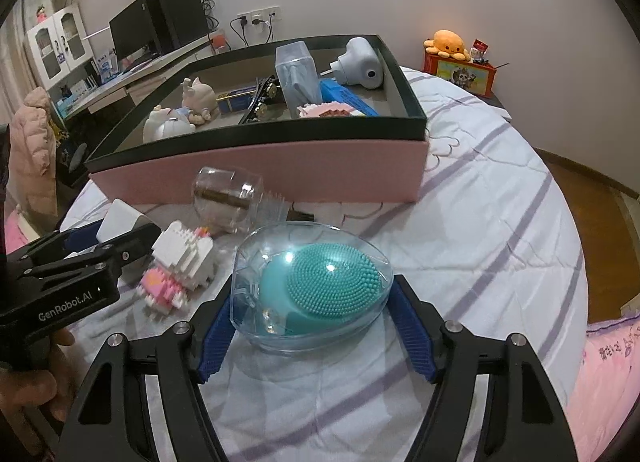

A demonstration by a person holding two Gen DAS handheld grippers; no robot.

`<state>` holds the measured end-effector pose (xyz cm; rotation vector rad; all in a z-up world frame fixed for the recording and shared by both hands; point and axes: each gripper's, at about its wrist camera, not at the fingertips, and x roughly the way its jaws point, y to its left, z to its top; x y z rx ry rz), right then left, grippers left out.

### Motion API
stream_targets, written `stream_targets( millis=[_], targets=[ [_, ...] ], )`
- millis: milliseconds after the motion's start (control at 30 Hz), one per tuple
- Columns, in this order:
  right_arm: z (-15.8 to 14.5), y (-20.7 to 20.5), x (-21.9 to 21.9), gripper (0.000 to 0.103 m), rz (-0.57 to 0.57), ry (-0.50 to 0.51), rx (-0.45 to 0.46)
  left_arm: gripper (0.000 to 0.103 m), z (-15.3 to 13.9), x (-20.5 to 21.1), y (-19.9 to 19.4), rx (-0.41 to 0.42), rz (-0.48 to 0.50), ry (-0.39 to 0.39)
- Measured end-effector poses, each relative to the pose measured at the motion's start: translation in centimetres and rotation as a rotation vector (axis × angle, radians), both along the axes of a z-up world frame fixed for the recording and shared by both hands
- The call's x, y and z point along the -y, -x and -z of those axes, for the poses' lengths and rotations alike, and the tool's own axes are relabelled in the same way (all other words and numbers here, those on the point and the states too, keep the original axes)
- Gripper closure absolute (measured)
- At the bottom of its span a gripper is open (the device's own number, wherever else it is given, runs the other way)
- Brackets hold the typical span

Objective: Organize rigid objects
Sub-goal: 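Grasp the white square box with the left gripper while the right gripper grasps the teal brush case, then lower the white box into the tray with the left gripper while the right gripper drops the teal brush case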

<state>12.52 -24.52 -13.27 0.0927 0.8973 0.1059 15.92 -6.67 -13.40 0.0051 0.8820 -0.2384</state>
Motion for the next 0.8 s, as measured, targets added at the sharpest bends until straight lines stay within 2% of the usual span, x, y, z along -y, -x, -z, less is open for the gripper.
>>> stream_targets(
  millis=[233,433,600,800],
  targets=[
    [-0.6,1.4,0.3,0.03,0.001,-0.027,-0.003,0.034,-0.9,-1.6,1.7,0.006,-0.018,0.016],
    [-2.7,1.5,-0.2,0.03,-0.025,-0.058,0.033,0.034,-3.4,-2.7,2.1,0.052,-0.024,0.036],
    [-5.8,-0.1,-1.3,0.03,-0.066,-0.066,0.098,0.034,-6.1,-2.9,0.8,0.108,-0.017,0.047],
    [-9.5,-3.6,-2.2,0.03,-0.097,-0.056,0.177,0.034,-8.7,-2.8,-2.8,0.162,-0.015,0.056]
  ],
)
